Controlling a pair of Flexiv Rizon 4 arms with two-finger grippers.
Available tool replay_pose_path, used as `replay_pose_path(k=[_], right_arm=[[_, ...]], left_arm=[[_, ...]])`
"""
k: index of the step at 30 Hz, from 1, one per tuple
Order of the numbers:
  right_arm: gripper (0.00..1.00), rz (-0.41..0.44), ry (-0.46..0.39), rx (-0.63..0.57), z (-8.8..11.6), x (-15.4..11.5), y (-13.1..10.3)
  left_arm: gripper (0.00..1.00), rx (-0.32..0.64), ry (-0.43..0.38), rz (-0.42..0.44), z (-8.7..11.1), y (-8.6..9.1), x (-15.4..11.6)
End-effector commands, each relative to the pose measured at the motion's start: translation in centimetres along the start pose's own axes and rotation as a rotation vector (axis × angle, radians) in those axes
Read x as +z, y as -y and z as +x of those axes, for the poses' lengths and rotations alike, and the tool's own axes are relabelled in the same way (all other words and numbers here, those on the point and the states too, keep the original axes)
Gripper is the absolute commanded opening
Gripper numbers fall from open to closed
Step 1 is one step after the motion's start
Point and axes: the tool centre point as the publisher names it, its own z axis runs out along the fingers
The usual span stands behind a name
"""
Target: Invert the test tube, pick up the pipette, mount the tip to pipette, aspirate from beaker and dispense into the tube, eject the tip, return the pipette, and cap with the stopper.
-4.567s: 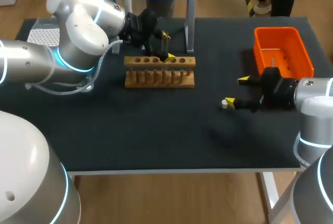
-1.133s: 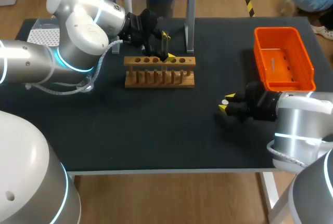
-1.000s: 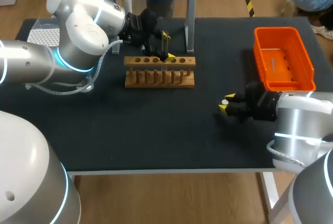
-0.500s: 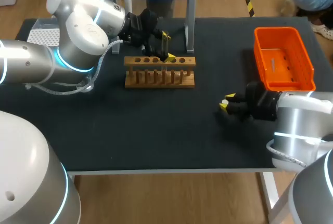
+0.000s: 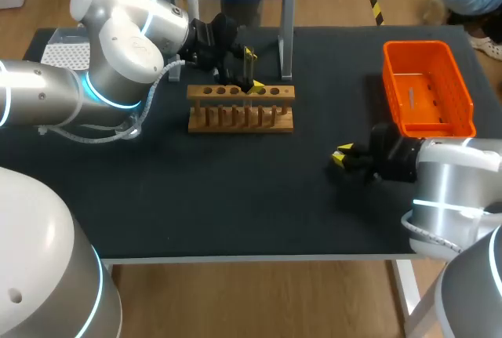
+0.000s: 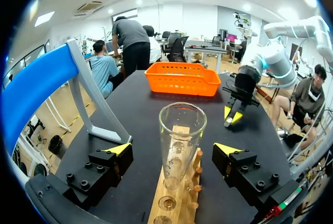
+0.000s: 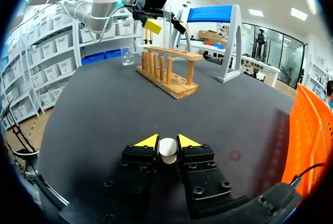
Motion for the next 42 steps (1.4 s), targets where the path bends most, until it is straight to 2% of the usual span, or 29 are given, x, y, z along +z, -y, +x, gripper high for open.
replay_pose_path(k=[1,10,18,22,30,42], right_arm=[[0.0,0.0,0.004,0.0,0.1,0.1,0.1],[0.0,-0.001,0.002,0.002,-0.1,0.0,-0.2],[0.0,-0.035,-0.001,-0.049,-0.9,-0.8,-2.7],[0.0,-0.046,-0.033,-0.093,-1.0,-0.9,-4.0],[0.0,-0.071,-0.072,-0.14,-1.8,-1.5,-7.5],[0.0,-0.12,-0.156,-0.227,-3.5,-2.7,-15.4]], left_arm=[[1.0,0.0,-0.002,0.0,-0.1,0.0,0.0],[1.0,0.0,-0.002,0.0,-0.1,0.0,0.0],[1.0,0.0,-0.002,0.0,-0.1,0.0,0.0],[1.0,0.0,-0.002,0.0,-0.1,0.0,0.0],[1.0,0.0,-0.002,0.0,-0.1,0.0,0.0],[1.0,0.0,-0.002,0.0,-0.1,0.0,0.0]])
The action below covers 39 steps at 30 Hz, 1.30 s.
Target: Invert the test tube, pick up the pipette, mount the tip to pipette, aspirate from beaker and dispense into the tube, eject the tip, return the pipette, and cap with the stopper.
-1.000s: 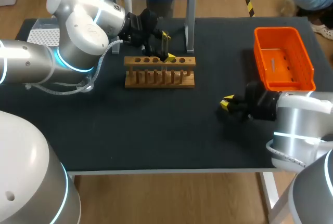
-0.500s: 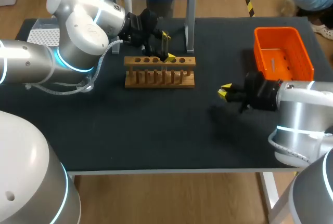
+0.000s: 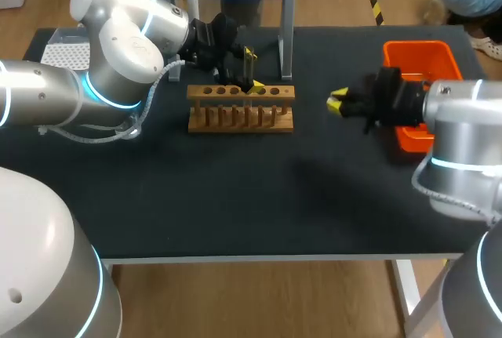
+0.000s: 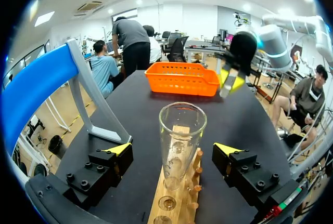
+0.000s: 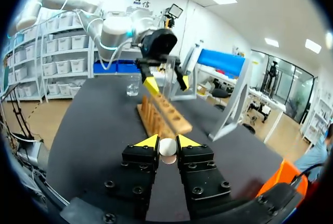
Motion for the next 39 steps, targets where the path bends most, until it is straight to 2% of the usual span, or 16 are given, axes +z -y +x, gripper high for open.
replay_pose_path(k=[1,13,20,28,39], right_arm=[[0.0,0.01,-0.103,-0.019,-1.0,-0.4,-2.3],[0.0,-0.018,-0.195,-0.095,-2.4,1.1,-8.9],[0.0,-0.009,-0.239,-0.066,-3.2,2.6,-11.6],[0.0,0.03,-0.287,-0.044,-3.5,4.5,-13.4],[0.0,0.064,-0.326,-0.043,-3.3,7.1,-14.3]], left_arm=[[1.0,0.0,-0.002,0.0,-0.1,0.0,0.0],[1.0,0.0,-0.002,0.0,-0.1,0.0,0.0],[1.0,0.0,-0.002,0.0,-0.1,0.0,0.0],[1.0,0.0,-0.002,0.0,-0.1,0.0,0.0],[1.0,0.0,-0.002,0.0,-0.1,0.0,0.0]])
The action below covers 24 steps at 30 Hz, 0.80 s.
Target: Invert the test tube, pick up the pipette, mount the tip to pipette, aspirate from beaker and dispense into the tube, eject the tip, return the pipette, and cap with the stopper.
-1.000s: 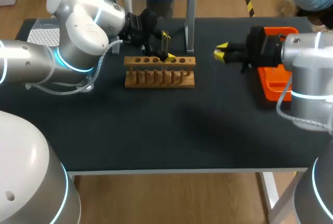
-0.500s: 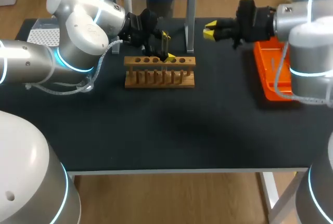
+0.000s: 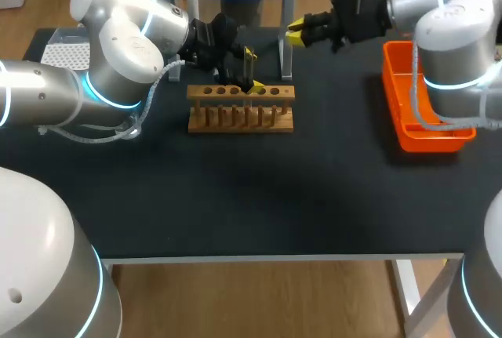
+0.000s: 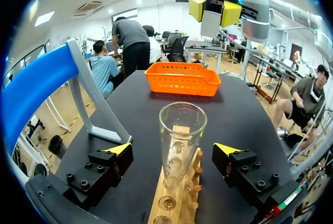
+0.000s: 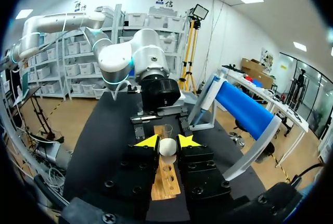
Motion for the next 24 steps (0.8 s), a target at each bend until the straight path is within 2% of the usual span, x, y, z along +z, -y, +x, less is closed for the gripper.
replay_pose_path(k=[1,24], right_arm=[[0.0,0.025,-0.066,0.003,-0.8,1.2,-0.4],[0.0,0.055,-0.107,0.027,-0.2,4.5,-1.5]], left_arm=[[1.0,0.0,-0.002,0.0,-0.1,0.0,0.0],[1.0,0.0,-0.002,0.0,-0.1,0.0,0.0]])
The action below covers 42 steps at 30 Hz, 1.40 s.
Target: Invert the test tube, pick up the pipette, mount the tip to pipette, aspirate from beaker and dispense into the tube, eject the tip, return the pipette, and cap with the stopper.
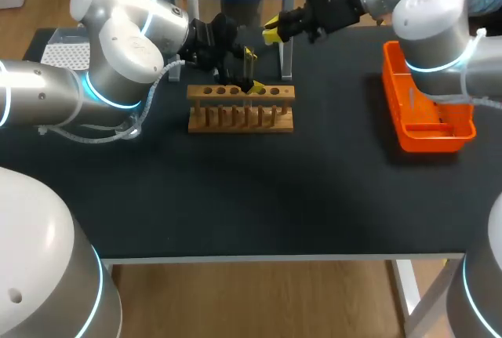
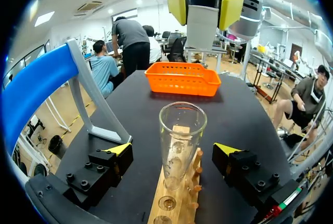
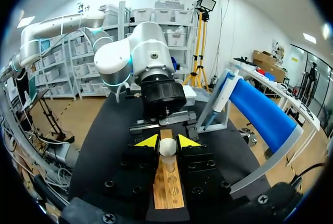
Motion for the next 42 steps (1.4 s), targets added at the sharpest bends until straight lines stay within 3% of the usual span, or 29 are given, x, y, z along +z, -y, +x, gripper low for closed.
replay_pose_path(k=[1,42], right_arm=[[0.0,0.006,-0.004,0.003,-0.1,0.6,-0.2],[0.0,0.021,-0.045,0.018,0.7,3.8,0.3]], left_arm=[[1.0,0.0,-0.002,0.0,-0.1,0.0,0.0],[1.0,0.0,-0.002,0.0,-0.1,0.0,0.0]])
